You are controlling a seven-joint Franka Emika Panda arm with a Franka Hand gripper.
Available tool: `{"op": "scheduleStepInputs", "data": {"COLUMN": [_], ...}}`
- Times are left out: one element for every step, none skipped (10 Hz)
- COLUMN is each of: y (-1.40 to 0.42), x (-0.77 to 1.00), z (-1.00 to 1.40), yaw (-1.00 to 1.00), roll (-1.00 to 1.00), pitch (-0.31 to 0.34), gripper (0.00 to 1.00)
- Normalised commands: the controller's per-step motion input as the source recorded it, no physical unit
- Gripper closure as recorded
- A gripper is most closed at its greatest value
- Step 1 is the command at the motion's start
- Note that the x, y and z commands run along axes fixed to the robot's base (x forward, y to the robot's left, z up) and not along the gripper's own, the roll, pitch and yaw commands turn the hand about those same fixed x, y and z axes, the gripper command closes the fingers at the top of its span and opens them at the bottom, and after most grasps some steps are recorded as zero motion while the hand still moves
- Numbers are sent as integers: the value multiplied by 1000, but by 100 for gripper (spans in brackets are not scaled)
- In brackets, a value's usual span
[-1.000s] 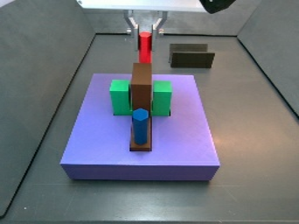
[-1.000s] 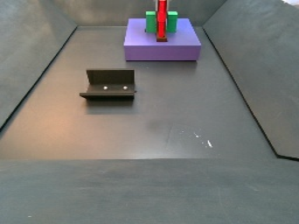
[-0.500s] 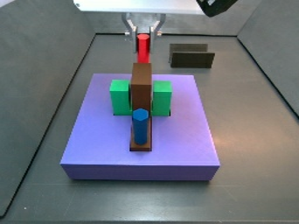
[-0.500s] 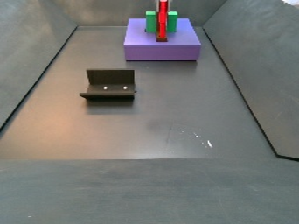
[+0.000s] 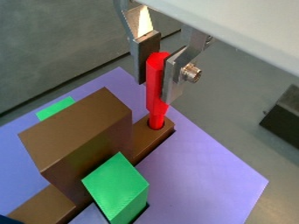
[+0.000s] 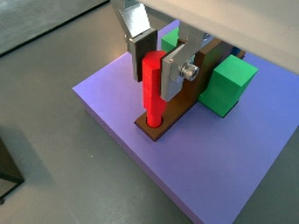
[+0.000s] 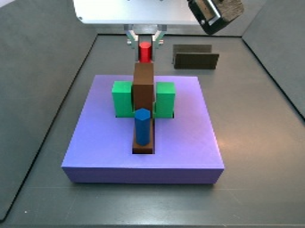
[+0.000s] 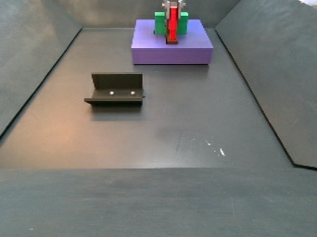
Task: Pick up the red object. Move up. Place the red object on the fixture. Regrasp the red object. Move to above the board. Insert the red object.
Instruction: Insert the red object.
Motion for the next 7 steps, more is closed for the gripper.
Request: {"op": "scheduleStepInputs", "data": {"y": [-23,-11,0,0,26,57,-29], "x": [151,160,146,120,80,74,126], "z": [-280,-269,-274,-314,-346,-417,-194], "yaw": [0,0,0,0,0,0,0], "roll": [81,49,0,-63,-116,-197,-167], "pitch": [-27,-13,-14,-21,-36,-29,0], "gripper": [100,100,100,100,100,100,100]}}
